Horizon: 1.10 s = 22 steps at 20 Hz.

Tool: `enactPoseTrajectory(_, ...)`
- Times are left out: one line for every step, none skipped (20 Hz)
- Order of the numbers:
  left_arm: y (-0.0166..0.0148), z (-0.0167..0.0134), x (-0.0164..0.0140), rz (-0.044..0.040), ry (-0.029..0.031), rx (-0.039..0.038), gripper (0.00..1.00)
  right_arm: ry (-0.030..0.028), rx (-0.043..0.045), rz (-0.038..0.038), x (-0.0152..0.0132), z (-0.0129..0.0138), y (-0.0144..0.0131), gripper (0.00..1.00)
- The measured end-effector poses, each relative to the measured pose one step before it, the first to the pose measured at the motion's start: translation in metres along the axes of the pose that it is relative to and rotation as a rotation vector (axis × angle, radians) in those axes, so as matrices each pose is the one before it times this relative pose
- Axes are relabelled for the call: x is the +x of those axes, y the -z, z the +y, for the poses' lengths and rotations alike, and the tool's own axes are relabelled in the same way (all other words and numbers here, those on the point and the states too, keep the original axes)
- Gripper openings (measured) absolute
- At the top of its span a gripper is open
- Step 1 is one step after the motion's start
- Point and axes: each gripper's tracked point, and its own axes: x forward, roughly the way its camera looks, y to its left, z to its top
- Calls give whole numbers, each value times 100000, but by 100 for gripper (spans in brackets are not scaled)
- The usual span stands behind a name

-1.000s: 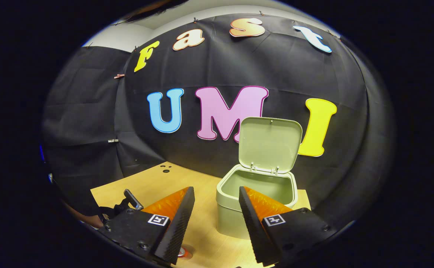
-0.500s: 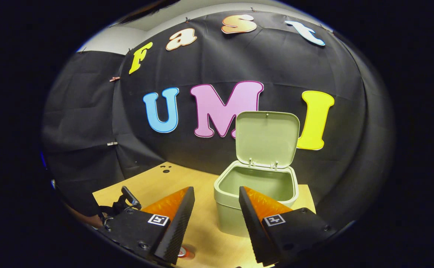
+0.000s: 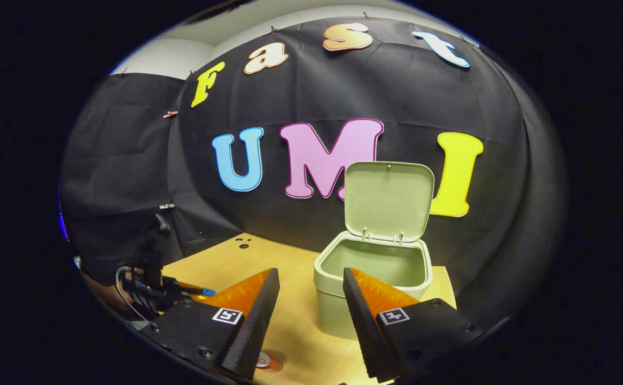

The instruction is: Press the lid of the desktop garbage bin to open it, pick up the crumpled paper on the desktop and throw it into the bin, then pick up the pop can on the desktop and drop it into the bin, and finally close the garbage bin lid.

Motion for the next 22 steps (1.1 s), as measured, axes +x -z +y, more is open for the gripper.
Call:
enactPoseTrajectory(-1572,-425,-355,-3075,1888,-1126,38,53,-190,45,-131,13,-42,77)
enactPoseTrajectory(-1502,-392,-278,-3257,1186,-1145,38,261,-272,-228,-163,-16,51,77)
enactPoseTrajectory(-1631,-250,-60,-2835,971,-833,40,149,-342,-30,-190,-44,-57,77)
enactPoseTrajectory(-1307,-210,-27,-2648,292,-192,36,429,-364,-227,-171,-138,8,77)
enactPoseTrajectory(-1532,-190,19,-2568,482,465,40,213,-145,-184,-218,-33,4,77)
enactPoseTrajectory(-1335,-418,-24,-2625,1136,735,36,456,-62,-205,-193,-70,21,77)
enactPoseTrajectory(-1392,-525,49,-2373,1767,822,38,415,463,-222,-150,-51,23,77)
enactPoseTrajectory(-1333,-534,225,-2010,1715,915,38,210,753,-11,-186,70,93,77)
enactPoseTrajectory(-1175,-394,180,-1923,1086,1079,38,361,564,172,-163,2,184,78)
enactPoseTrajectory(-1067,-377,436,-2156,1086,978,38,603,193,278,-162,-54,196,77)
enactPoseTrajectory(-1080,-455,442,-1961,1361,829,38,524,248,385,-215,-34,255,77)
enactPoseTrajectory(-856,-439,501,-1895,1227,677,38,505,362,402,-202,4,185,77)
enactPoseTrajectory(-950,-476,459,-1856,1419,569,38,855,281,288,-207,-114,174,77)
enactPoseTrajectory(-851,-546,542,-1968,1412,581,37,858,21,218,-351,-55,109,77)
enactPoseTrajectory(-778,-627,555,-1470,1856,540,37,1378,-249,213,-312,-357,107,77)
enactPoseTrajectory(-696,-682,735,-1495,1852,509,37,1194,-173,210,-296,-313,24,77)
enactPoseTrajectory(-707,-728,638,-1432,2079,437,37,1690,-292,117,-680,-225,171,77)
enactPoseTrajectory(-427,-894,691,-900,2413,190,38,1355,31,198,143,-501,-18,77)
enactPoseTrajectory(-613,-914,726,-1091,2313,102,38,1596,178,-304,-116,-317,7,77)
enactPoseTrajectory(-297,-943,888,-658,2545,118,38,1319,377,156,-237,-320,79,77)
enactPoseTrajectory(-295,-753,723,-468,2124,322,37,1475,297,-83,-327,-349,13,77)
enactPoseTrajectory(-177,-685,850,-160,2166,647,38,1469,186,137,-199,-341,43,77)
